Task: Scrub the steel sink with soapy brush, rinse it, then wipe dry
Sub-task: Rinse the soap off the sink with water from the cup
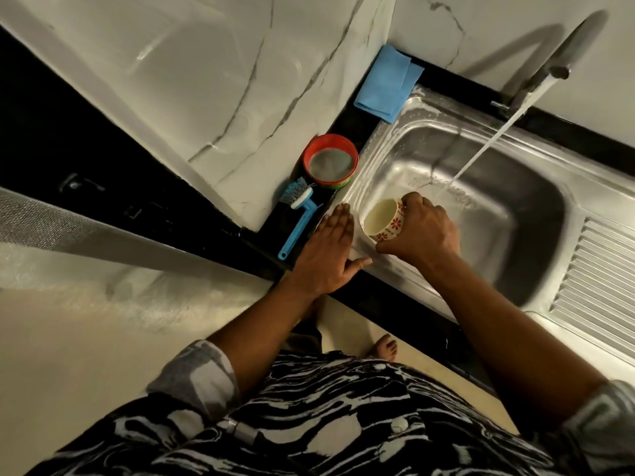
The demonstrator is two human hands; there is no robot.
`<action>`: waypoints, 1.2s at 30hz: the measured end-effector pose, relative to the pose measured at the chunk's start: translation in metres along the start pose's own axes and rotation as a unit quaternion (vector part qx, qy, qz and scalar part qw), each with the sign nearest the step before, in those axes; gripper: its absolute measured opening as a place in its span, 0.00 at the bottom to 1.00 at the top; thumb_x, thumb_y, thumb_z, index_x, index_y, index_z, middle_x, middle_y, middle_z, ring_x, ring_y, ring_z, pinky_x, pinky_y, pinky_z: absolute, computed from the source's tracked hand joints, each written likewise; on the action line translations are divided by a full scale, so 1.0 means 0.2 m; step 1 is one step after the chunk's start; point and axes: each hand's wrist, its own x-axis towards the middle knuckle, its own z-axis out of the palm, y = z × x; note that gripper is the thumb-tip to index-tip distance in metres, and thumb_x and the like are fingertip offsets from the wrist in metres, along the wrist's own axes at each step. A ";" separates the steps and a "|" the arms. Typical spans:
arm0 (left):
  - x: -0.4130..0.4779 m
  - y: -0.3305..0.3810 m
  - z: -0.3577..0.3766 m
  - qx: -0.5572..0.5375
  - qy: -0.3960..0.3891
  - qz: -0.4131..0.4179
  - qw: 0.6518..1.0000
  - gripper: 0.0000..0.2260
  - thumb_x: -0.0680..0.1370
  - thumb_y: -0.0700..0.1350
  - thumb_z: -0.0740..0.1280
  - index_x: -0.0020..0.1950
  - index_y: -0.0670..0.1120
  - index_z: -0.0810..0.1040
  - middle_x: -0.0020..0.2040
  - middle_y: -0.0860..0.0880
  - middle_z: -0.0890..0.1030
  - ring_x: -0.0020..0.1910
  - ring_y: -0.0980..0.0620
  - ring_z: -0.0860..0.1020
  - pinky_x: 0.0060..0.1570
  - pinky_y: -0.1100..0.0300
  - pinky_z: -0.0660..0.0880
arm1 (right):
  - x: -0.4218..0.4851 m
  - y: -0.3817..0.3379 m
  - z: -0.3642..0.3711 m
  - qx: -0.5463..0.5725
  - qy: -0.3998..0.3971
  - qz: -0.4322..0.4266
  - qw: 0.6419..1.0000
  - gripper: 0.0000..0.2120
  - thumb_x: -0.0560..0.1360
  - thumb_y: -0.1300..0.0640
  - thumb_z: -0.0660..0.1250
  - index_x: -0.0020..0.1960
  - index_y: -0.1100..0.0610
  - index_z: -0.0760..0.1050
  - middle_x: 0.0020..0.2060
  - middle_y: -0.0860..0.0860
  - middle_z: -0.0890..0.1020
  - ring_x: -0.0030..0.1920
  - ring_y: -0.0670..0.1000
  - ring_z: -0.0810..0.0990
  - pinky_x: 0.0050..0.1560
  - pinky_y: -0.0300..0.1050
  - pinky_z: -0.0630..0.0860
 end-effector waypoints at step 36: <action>0.35 0.02 -0.14 0.018 -0.138 0.072 0.988 0.43 0.83 0.63 0.60 0.86 0.41 0.44 0.87 0.41 0.49 0.85 0.41 0.39 0.83 0.41 0.38 | 0.08 -0.10 -0.14 -0.110 -0.055 -0.020 0.992 0.48 0.57 0.32 0.81 0.67 0.55 0.68 0.57 0.52 0.77 0.60 0.57 0.74 0.50 0.55 0.81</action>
